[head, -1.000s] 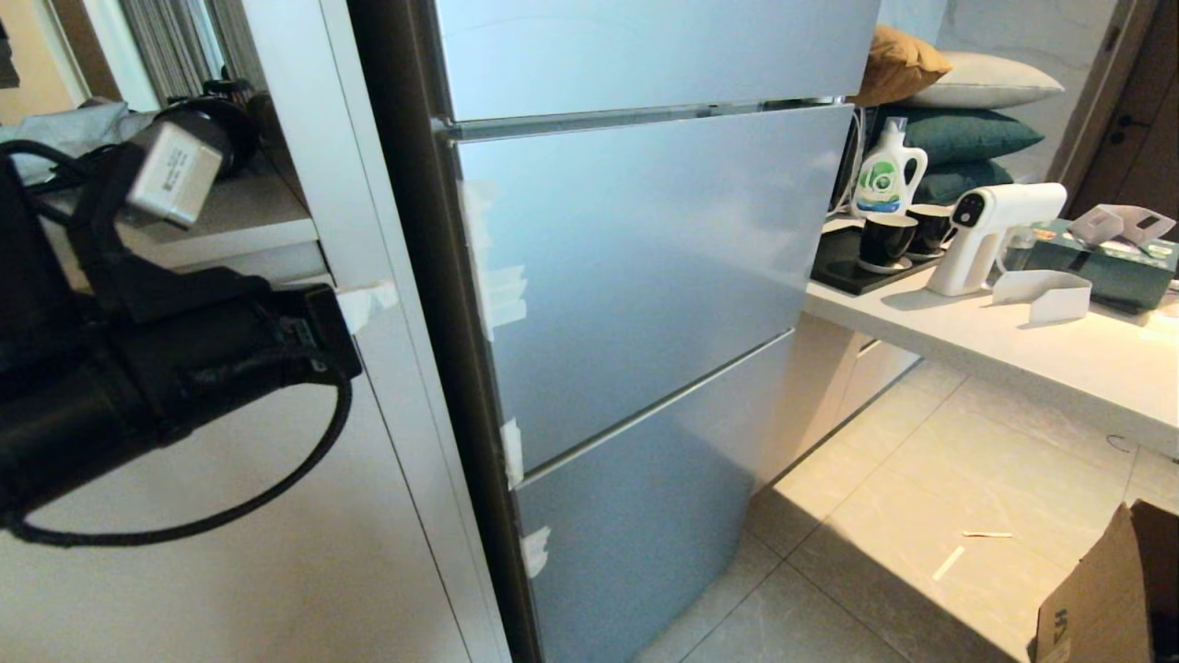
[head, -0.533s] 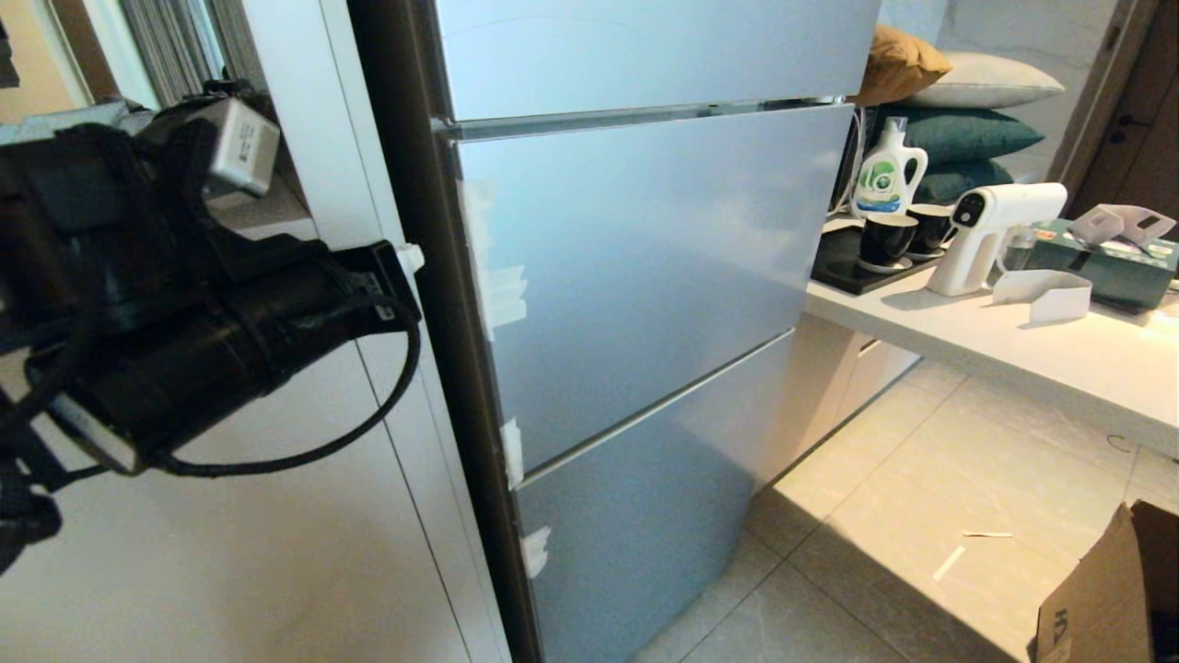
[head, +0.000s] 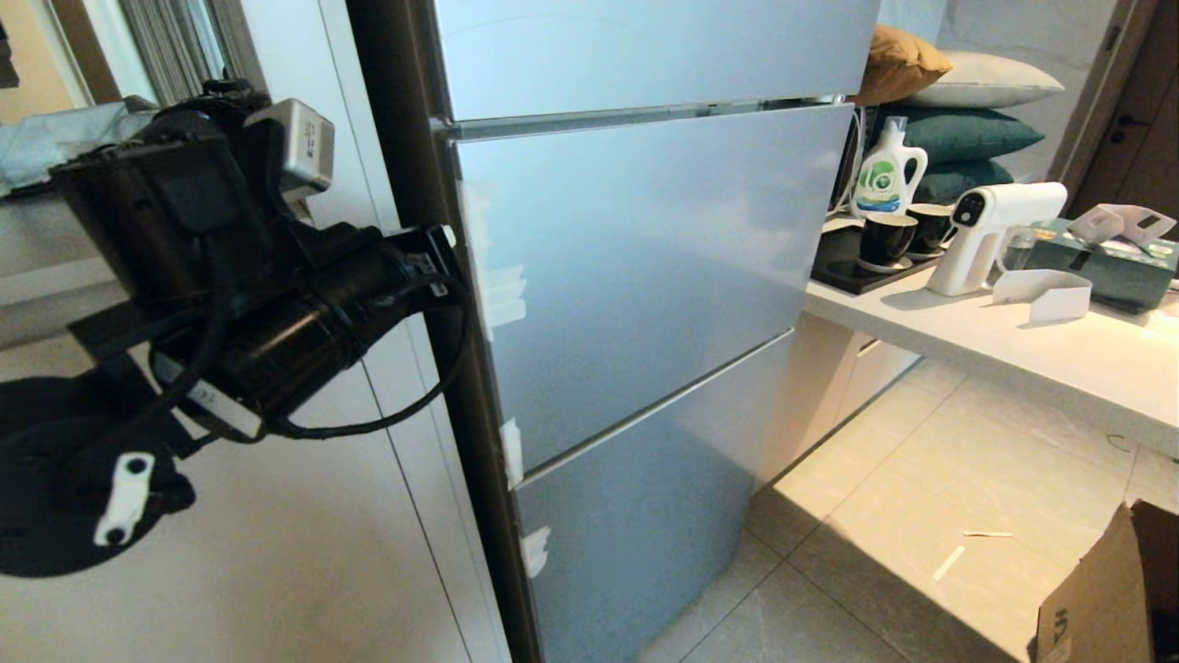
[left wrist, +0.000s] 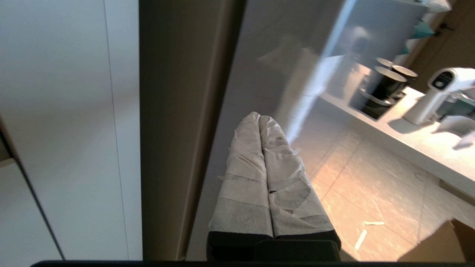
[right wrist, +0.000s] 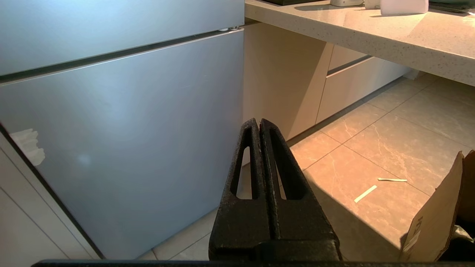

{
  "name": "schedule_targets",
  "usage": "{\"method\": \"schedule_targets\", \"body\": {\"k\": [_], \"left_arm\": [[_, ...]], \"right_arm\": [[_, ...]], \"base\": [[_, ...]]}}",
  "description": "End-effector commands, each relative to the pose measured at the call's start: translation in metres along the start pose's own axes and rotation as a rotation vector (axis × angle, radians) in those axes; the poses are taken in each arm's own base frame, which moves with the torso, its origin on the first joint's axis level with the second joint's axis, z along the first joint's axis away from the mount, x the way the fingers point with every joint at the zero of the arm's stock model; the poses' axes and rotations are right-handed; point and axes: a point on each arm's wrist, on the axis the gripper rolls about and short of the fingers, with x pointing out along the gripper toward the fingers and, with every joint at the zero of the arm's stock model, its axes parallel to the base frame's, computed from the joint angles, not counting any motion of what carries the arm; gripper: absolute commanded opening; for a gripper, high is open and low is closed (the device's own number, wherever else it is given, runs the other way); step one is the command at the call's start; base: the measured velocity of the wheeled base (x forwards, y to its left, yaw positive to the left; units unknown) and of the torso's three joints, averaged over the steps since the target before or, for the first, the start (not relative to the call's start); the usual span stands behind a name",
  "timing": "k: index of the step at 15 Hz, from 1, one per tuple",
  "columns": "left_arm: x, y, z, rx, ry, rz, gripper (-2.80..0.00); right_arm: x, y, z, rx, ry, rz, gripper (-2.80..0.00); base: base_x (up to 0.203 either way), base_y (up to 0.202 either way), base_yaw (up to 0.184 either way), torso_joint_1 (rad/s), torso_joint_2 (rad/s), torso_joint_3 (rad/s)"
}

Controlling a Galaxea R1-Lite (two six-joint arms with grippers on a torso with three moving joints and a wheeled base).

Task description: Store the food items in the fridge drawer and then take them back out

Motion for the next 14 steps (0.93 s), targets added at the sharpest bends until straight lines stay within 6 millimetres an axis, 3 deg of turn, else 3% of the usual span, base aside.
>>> {"method": "schedule_targets", "body": {"k": [1,14], "left_arm": [[0.005,-0.001,-0.006,0.003,0.012,0.005,-2.80],[0.015,-0.012,-0.012,-0.008,0.004,0.006,-2.80]], "right_arm": [[0.002,0.000,-0.009,0.000,0.029,-0.001,-2.80],[0.002,0.000,-0.009,0.001,0.029,-0.003,-2.80]], "base": [[0.000,0.000,0.000,0.000,0.00,0.000],[0.000,0.000,0.000,0.000,0.00,0.000]]}}
